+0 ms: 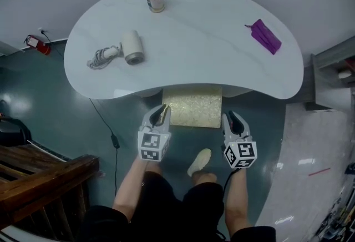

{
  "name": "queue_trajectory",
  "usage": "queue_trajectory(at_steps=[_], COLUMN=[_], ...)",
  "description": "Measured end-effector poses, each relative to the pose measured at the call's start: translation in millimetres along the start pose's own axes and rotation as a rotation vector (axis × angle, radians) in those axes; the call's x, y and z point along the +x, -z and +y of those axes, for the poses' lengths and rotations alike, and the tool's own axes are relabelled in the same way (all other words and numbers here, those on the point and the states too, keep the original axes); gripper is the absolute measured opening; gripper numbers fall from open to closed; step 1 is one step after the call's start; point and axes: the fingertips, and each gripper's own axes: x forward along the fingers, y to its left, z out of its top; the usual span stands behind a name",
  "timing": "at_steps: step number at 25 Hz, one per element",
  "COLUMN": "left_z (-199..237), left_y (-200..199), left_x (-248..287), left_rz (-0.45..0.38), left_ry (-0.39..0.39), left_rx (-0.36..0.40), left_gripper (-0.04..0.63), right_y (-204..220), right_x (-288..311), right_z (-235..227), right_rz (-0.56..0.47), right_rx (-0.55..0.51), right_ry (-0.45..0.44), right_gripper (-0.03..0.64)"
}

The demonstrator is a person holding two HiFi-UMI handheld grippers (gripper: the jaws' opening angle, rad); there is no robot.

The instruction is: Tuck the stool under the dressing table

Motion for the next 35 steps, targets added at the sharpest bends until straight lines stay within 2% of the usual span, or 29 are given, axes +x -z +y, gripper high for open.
queue_trajectory(at_steps=[6,17,27,35], left_z=[-11.1,-20.6,-31.0,-46.3], left_y=[-55.6,-125.5,-188.7,-214.8], left_x=[-33.5,-78.7,-121.7,-147.1], left_rz=[-0.043,-0.093,-0.151,-0.174], left_ry=[0.018,0.05,0.069,0.094], left_rx=[0.012,0.044,0.069,0.085], left_gripper=[0.017,0.008,0.008,0.008], right_y=[-50.6,-118.6,-175.0,-219.8], right_x=[-37.1,-94.0,-131.4,-163.7], right_z=[7.8,19.5,36.7,47.5], right_rz=[-0.036,-0.106,-0.155,-0.219], right_rx=[-0.006,-0.01,-0.041,-0.032], right_ry=[0.023,0.075,0.074,0.085], right_gripper=[0.029,0.015,0.006,0.006])
